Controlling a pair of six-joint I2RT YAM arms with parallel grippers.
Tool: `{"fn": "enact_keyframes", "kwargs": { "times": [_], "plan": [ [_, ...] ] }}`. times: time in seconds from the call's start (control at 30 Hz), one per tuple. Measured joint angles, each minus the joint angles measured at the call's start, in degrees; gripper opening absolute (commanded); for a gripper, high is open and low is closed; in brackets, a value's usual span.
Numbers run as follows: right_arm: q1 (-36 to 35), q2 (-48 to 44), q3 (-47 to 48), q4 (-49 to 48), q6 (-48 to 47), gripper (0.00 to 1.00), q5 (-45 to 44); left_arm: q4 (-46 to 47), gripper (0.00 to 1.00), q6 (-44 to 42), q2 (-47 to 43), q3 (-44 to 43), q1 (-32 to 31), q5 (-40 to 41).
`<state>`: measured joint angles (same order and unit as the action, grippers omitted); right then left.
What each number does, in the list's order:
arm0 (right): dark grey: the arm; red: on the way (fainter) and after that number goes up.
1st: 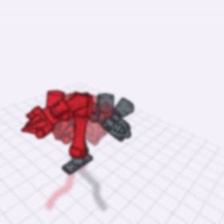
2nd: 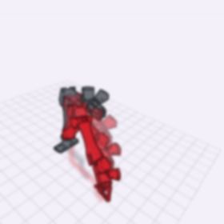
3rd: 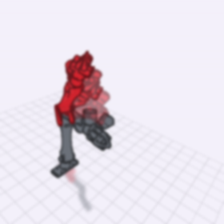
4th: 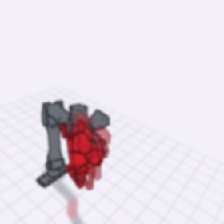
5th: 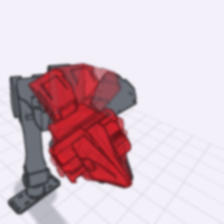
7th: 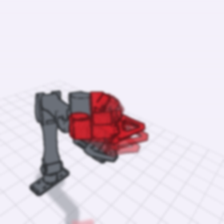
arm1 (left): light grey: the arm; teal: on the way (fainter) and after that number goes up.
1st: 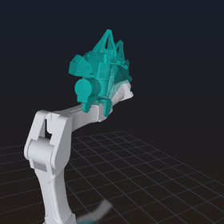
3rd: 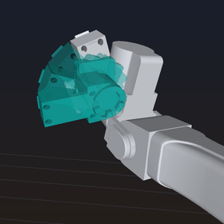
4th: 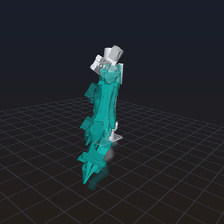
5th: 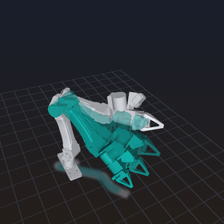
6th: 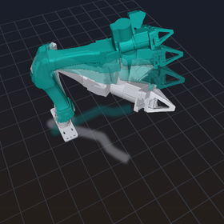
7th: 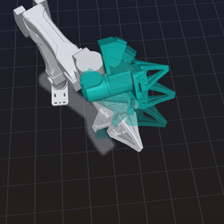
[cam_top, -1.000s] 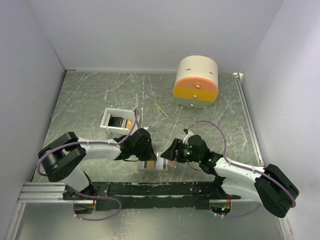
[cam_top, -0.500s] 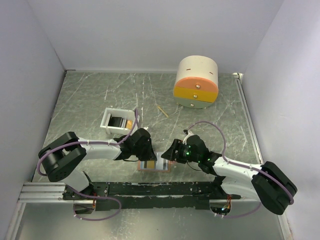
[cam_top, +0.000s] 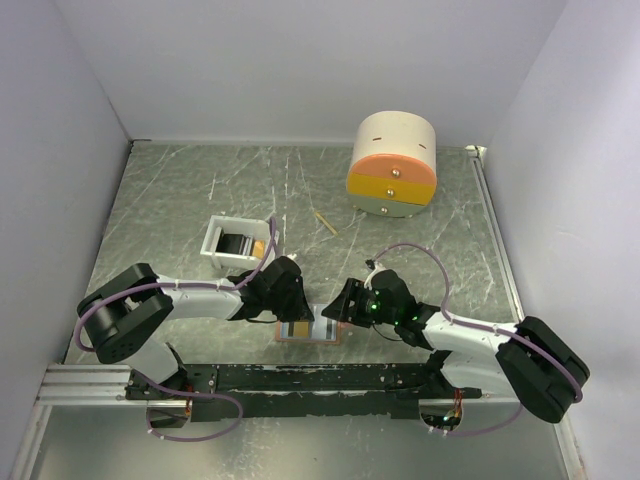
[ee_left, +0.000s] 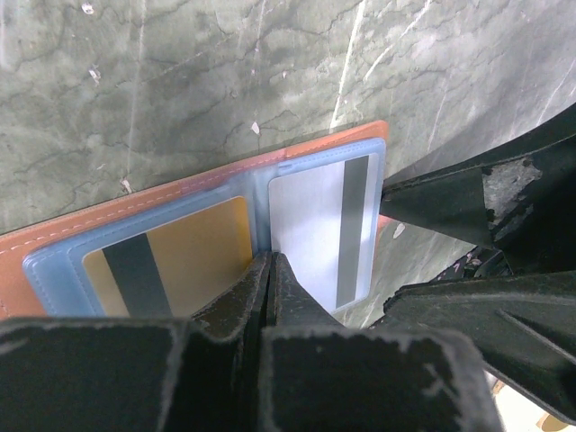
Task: Put the credit cards into the card holder
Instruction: Turn over the card slot in the card holder.
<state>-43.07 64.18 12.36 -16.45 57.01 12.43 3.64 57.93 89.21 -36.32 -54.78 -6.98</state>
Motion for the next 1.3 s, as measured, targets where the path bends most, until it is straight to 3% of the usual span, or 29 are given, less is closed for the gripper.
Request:
{"fn": "enact_keyframes", "kwargs": {
  "times": [1.3],
  "plan": [
    [-0.4, 1.4, -0.8, -8.1, 0.9, 0.58, 4.3, 0.0, 0.07, 0.0, 0.1, 0.0, 0.0, -0.3]
  ]
}}
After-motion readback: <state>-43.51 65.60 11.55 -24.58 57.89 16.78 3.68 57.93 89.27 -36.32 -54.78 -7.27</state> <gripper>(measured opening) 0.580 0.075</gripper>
